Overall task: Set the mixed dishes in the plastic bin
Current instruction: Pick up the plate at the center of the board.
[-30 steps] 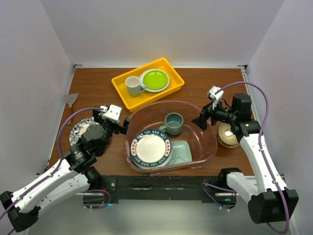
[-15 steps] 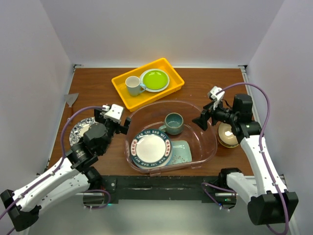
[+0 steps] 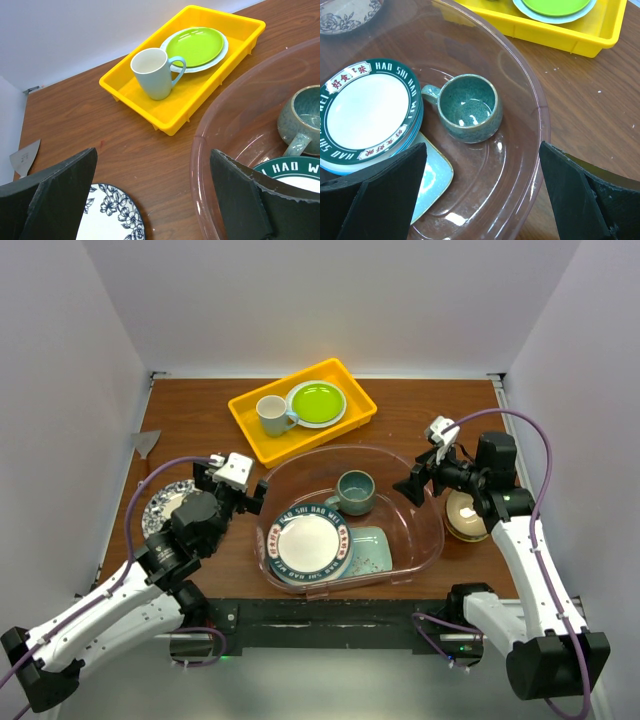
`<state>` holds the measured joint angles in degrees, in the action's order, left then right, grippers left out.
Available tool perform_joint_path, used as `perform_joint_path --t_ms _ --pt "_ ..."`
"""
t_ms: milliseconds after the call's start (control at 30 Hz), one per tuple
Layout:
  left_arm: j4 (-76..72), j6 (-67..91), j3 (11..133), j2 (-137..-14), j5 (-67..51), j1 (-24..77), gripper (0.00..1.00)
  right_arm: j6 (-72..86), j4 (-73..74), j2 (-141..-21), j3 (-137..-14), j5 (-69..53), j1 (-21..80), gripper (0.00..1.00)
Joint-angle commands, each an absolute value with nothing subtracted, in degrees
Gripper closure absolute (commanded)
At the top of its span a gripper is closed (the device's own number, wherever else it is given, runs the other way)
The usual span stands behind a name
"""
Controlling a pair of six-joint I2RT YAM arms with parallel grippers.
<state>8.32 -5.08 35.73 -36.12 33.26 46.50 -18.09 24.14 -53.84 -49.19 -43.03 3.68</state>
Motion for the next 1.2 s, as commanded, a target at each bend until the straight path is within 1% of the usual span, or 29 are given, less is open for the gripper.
perform_joint_path --t_ms 0,167,333,400,533,633,700,833,967,1100,1167 --pt "7.12 -3.87 35.33 -36.21 33.31 46.05 0.00 -18.98 21.71 -52.65 -49.04 -43.15 3.34 0.01" --pt "7.12 -3.08 35.33 -37.00 34.45 45.79 0.00 -18.98 21.80 -52.65 -49.13 -43.07 3.34 0.01" --pt "8.43 1.91 36.65 -39.90 35.94 44.56 0.00 -19.07 21.80 -52.30 -49.22 -43.07 3.34 0.01" --pt "9.57 5.34 37.70 -42.09 35.77 42.20 0.00 -19.07 21.97 -52.21 -49.22 -42.89 3.34 0.01" --pt "10.98 10.98 38.93 -44.82 29.99 33.08 0.00 -19.07 21.97 -51.77 -49.13 -42.89 3.34 0.01" --pt "11.34 14.67 39.55 -46.75 26.65 28.06 0.00 -19.07 21.97 -51.50 -49.13 -42.98 3.34 0.01" --pt "11.43 16.69 39.81 -48.33 25.49 26.20 0.00 -19.07 22.06 -51.42 -49.13 -43.07 3.43 0.01" --pt "13.27 20.21 41.48 -55.61 23.12 21.72 0.00 -19.07 21.97 -51.24 -49.13 -42.89 3.43 0.01" --pt "18.09 27.14 44.20 -63.70 26.80 20.66 0.00 -19.07 21.97 -51.15 -49.13 -42.89 3.34 0.01" --pt "24.95 33.21 49.90 -73.37 30.23 20.13 0.00 -19.07 21.97 -51.15 -49.04 -42.71 3.34 0.01" --pt "29.24 36.80 51.85 -79.08 32.78 20.04 0.05 -19.07 21.97 -51.15 -49.04 -42.45 3.34 0.01"
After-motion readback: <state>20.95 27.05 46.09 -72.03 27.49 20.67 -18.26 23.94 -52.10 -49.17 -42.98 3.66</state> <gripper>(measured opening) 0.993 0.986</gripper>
